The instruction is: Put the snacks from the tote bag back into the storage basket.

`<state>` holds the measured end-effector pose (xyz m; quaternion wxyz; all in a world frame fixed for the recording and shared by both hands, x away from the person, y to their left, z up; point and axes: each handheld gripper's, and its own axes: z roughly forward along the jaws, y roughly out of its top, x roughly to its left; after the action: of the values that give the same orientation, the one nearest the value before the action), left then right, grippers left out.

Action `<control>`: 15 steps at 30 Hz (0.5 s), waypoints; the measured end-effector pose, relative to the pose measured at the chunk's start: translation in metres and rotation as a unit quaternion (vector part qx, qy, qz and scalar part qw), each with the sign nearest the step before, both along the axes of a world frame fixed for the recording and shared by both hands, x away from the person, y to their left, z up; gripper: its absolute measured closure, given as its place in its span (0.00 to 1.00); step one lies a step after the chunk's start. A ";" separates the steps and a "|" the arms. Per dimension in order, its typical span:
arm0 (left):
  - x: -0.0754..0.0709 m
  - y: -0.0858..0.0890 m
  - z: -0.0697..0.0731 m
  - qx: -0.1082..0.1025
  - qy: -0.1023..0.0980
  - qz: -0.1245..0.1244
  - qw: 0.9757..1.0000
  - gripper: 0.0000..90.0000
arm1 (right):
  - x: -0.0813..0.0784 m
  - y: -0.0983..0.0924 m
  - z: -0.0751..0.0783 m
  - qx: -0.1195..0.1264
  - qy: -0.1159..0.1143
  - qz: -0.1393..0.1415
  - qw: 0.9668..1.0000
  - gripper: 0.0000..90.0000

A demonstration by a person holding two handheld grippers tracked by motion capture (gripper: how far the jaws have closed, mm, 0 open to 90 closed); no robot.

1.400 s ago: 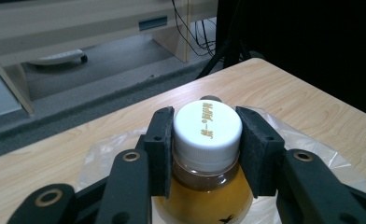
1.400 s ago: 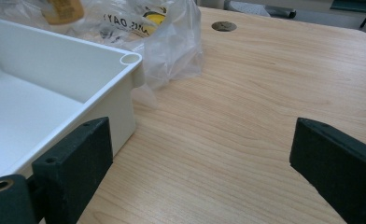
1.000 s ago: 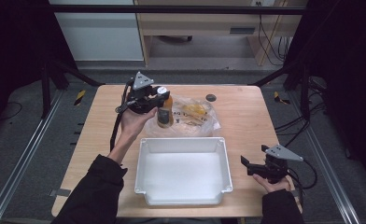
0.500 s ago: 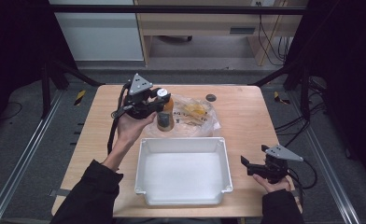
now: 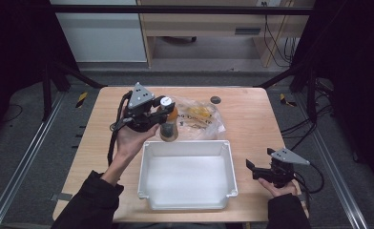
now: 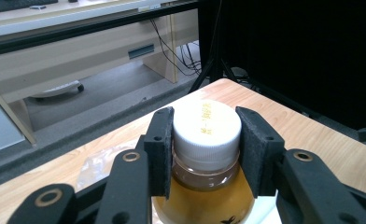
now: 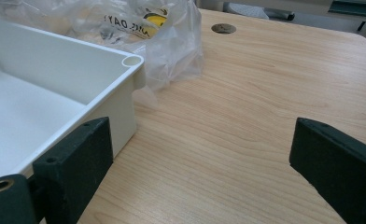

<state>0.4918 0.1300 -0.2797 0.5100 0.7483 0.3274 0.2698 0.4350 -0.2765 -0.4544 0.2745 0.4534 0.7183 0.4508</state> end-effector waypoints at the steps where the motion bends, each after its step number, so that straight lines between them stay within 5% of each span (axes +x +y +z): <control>1: -0.002 0.000 -0.001 0.000 0.001 -0.001 1.000 0.65 | 0.000 0.000 0.000 -0.001 0.000 0.000 1.000 0.07; 15: -0.033 -0.004 -0.027 0.014 0.001 -0.019 1.000 0.65 | 0.000 0.001 0.000 -0.002 0.000 0.001 1.000 0.07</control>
<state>0.4588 0.1259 -0.3065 0.5044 0.7615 0.3102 0.2637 0.4346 -0.2751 -0.4546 0.2747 0.4520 0.7200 0.4492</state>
